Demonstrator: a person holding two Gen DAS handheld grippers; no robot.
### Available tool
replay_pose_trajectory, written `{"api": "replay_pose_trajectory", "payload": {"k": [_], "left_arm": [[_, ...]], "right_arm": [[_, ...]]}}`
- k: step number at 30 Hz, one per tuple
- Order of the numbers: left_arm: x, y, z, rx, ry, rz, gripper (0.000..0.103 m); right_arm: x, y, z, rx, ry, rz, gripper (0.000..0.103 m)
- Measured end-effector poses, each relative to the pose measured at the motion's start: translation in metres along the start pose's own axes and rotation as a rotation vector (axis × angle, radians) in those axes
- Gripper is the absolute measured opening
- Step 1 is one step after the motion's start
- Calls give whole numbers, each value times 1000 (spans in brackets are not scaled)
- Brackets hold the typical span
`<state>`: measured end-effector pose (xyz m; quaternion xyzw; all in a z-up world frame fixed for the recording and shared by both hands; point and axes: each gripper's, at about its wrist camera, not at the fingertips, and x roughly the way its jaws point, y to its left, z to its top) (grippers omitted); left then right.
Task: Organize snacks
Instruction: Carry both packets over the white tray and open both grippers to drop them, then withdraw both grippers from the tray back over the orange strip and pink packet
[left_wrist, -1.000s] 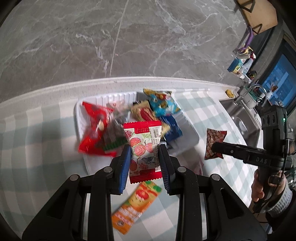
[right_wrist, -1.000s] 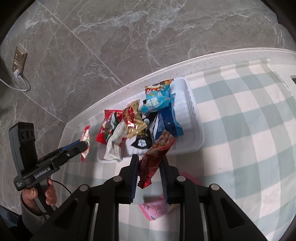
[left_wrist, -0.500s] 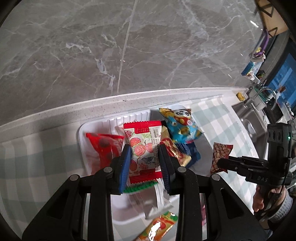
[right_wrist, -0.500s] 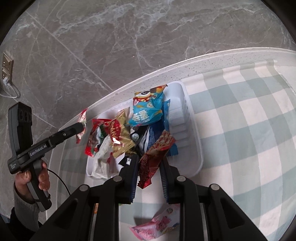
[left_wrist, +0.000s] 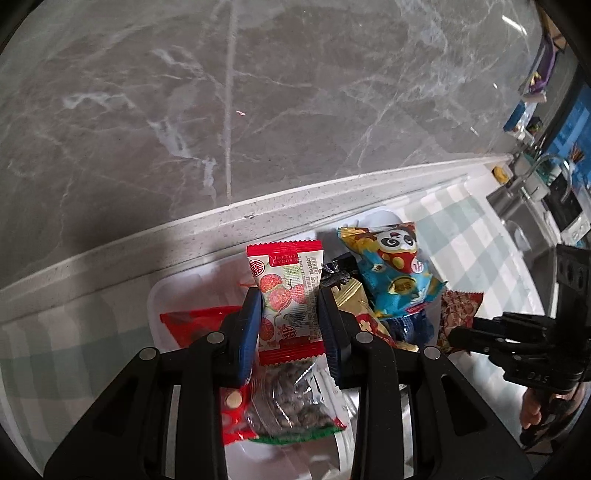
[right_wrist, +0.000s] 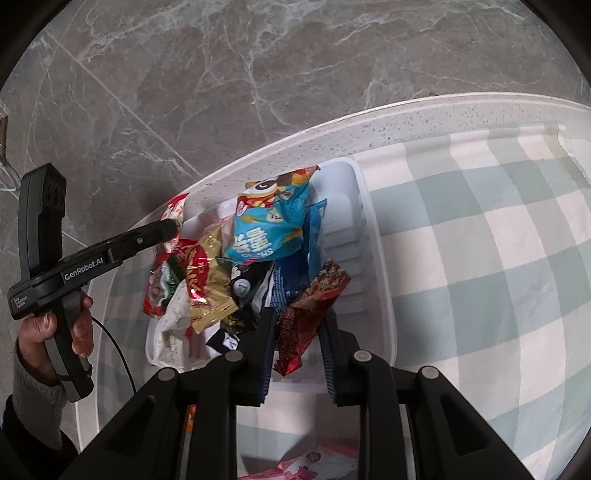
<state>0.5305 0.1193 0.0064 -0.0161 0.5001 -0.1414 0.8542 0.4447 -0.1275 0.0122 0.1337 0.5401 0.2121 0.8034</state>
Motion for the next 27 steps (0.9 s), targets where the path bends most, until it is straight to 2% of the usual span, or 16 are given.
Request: {"api": "replay_pose_trajectory", "payload": {"k": [5, 11, 15, 19, 27], "left_arm": [[15, -2, 0, -5, 30, 14, 29], [13, -6, -4, -5, 15, 34, 30], [-1, -8, -10, -1, -9, 46, 31], [-19, -10, -18, 2, -34, 57, 40], [-58, -21, -38, 28, -80, 84, 40]], "right_arm": [[0, 3, 0, -20, -3, -25, 28], [-7, 3, -1, -26, -19, -35, 29], [-16, 4, -4, -29, -39, -36, 36], [-23, 6, -6, -34, -54, -41, 36], [-41, 12, -18, -41, -71, -40, 36]]}}
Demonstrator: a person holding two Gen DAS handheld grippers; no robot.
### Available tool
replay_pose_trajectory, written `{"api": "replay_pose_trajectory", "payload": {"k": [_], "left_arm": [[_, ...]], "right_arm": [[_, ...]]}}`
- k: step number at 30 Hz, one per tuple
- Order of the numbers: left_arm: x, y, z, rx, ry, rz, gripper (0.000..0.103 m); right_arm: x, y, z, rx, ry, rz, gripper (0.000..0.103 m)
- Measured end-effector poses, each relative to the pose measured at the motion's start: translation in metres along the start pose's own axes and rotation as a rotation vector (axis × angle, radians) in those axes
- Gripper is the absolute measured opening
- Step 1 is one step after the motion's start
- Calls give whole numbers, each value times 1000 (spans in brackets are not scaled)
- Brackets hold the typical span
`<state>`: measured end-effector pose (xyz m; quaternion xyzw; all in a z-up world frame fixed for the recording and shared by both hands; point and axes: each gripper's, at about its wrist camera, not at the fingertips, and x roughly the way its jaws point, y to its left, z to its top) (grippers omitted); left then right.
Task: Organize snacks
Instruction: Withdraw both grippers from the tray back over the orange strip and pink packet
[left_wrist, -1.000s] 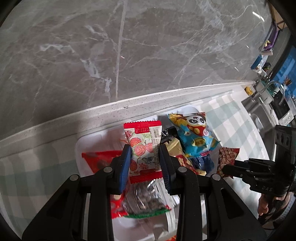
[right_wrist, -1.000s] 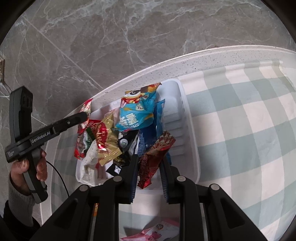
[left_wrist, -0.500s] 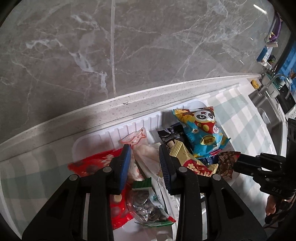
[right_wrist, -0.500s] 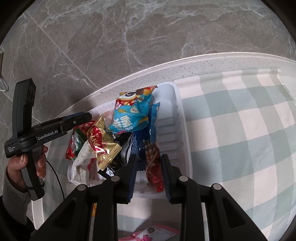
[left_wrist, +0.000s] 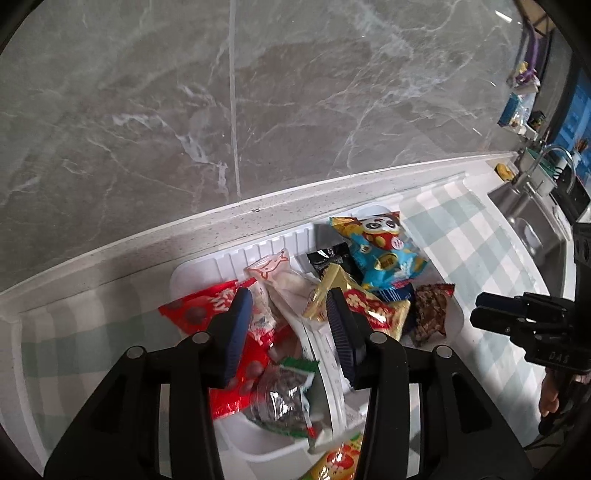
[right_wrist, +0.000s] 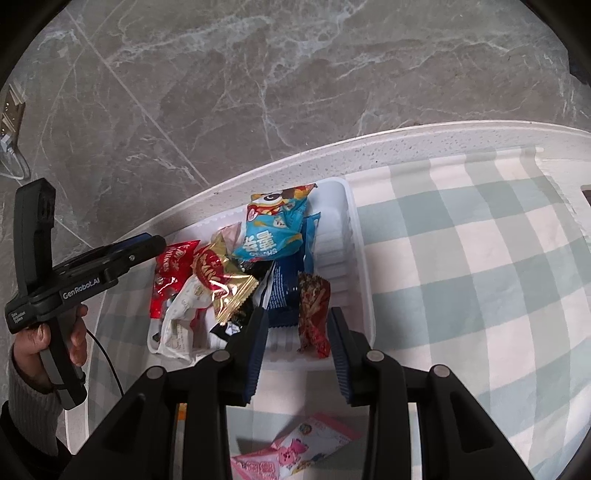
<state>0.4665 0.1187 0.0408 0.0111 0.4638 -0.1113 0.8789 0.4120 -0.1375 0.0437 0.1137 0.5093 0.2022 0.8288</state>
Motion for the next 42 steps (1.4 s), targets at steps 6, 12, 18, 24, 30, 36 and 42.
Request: {"api": "replay_pose_trajectory", "payload": {"k": [6, 12, 18, 24, 30, 36, 42], "left_arm": [[-25, -7, -14, 26, -21, 10, 40], [-44, -13, -32, 37, -30, 9, 40], [-56, -18, -51, 55, -30, 5, 40], [-64, -23, -74, 76, -21, 1, 40], [-68, -27, -94, 99, -8, -7, 40], [-70, -28, -114, 115, 6, -12, 40], [-66, -28, -130, 134, 30, -23, 41]], "right_arm": [[-15, 9, -13, -22, -9, 2, 37], [-26, 17, -29, -35, -3, 5, 40], [-31, 24, -50, -39, 17, 4, 40], [-32, 26, -70, -32, 43, -2, 41], [-32, 30, -86, -24, 66, -11, 42], [-31, 31, -97, -14, 81, -24, 45], [-26, 32, -109, 4, 108, -36, 46]]}}
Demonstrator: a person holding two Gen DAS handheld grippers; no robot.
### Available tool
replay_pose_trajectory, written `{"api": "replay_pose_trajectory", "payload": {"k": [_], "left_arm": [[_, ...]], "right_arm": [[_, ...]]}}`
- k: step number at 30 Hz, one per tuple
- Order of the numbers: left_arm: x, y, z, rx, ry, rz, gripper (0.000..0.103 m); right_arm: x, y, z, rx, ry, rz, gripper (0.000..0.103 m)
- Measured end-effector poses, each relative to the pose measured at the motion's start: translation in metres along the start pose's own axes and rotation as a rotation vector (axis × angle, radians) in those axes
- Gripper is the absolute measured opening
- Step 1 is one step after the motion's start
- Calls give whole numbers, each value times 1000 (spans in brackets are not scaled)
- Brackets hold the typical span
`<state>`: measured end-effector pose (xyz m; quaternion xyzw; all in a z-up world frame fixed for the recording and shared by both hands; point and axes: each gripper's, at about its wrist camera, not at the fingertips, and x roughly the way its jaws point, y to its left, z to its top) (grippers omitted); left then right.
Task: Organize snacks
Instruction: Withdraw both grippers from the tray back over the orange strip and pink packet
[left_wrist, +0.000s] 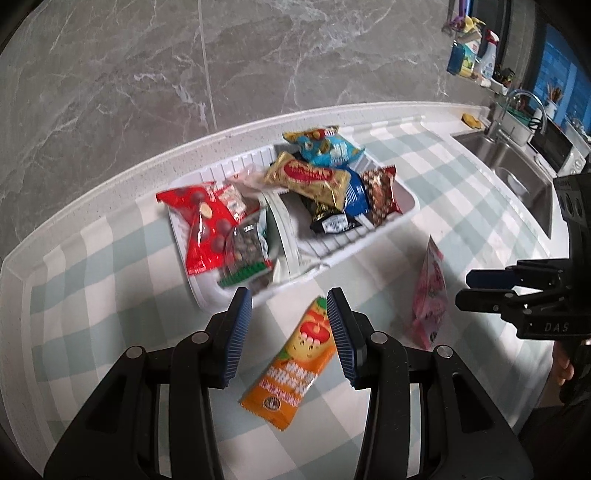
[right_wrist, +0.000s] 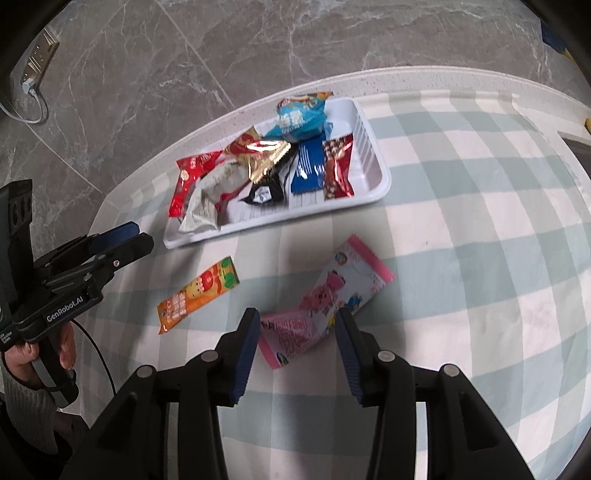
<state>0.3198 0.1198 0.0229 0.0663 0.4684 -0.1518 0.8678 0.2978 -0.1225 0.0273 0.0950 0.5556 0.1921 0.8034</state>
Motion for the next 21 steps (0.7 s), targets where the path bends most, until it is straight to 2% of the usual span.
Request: {"api": "replay_pose_trajectory", "payload": {"k": [12, 21], "left_arm": [[26, -3, -47, 95, 89, -41, 44], [41, -3, -51, 153, 109, -56, 44]], "right_arm": [[21, -4, -10, 66, 54, -13, 49], [33, -3, -3, 96, 66, -19, 50]]}}
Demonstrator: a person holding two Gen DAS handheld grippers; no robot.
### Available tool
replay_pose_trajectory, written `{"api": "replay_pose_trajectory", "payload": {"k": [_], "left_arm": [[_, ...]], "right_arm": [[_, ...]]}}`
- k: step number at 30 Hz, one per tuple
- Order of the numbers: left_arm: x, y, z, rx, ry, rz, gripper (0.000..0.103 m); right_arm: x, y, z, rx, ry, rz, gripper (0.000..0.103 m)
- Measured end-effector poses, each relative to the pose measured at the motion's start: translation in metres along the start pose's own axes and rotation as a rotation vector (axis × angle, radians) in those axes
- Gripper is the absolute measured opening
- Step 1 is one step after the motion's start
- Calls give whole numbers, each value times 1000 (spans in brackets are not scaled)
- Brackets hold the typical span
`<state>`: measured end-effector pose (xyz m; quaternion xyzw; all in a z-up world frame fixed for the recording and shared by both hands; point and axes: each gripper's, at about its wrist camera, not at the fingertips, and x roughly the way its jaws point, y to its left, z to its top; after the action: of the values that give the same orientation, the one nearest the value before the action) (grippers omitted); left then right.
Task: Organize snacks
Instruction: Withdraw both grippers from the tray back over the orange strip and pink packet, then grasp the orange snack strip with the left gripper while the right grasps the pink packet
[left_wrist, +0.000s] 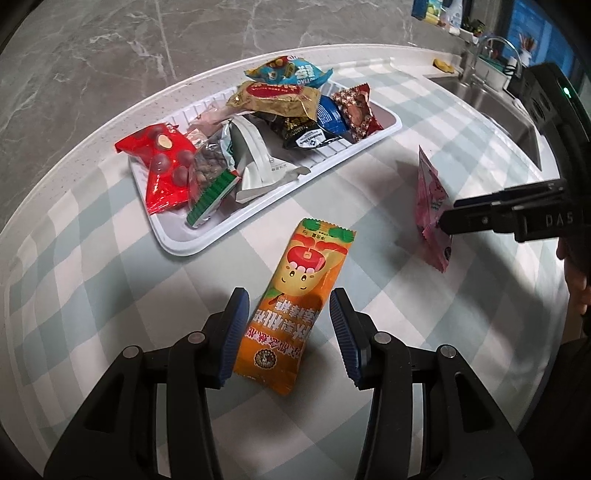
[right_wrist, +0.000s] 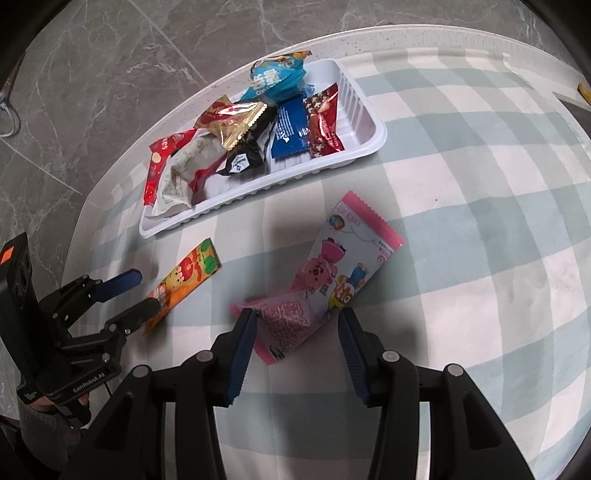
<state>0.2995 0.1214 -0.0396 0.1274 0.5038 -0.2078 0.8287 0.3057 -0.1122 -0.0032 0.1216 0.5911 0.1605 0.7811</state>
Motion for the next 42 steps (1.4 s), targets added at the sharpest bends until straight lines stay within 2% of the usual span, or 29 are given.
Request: {"api": "replay_pose_trajectory", "payload": {"k": [15, 20, 30, 32, 33, 34, 38, 42], "left_arm": [[27, -9, 10, 124, 63, 23, 44], [36, -12, 11, 143, 88, 28, 44], [39, -10, 10, 141, 82, -1, 44], [39, -8, 10, 131, 78, -14, 42], [39, -8, 10, 126, 79, -31, 37], [39, -9, 9, 128, 79, -41, 35], [36, -15, 7, 116, 67, -86, 24], [34, -18, 6, 67, 60, -144, 21]], "right_arm": [[10, 3, 13, 32, 15, -11, 58], [15, 2, 15, 56, 29, -8, 58], [19, -2, 24, 103, 34, -6, 58], [19, -1, 25, 99, 32, -18, 55], [19, -1, 26, 94, 30, -21, 49], [20, -2, 26, 89, 36, -13, 37], [19, -9, 25, 96, 41, 37, 29], [10, -17, 22, 92, 26, 76, 26]]}}
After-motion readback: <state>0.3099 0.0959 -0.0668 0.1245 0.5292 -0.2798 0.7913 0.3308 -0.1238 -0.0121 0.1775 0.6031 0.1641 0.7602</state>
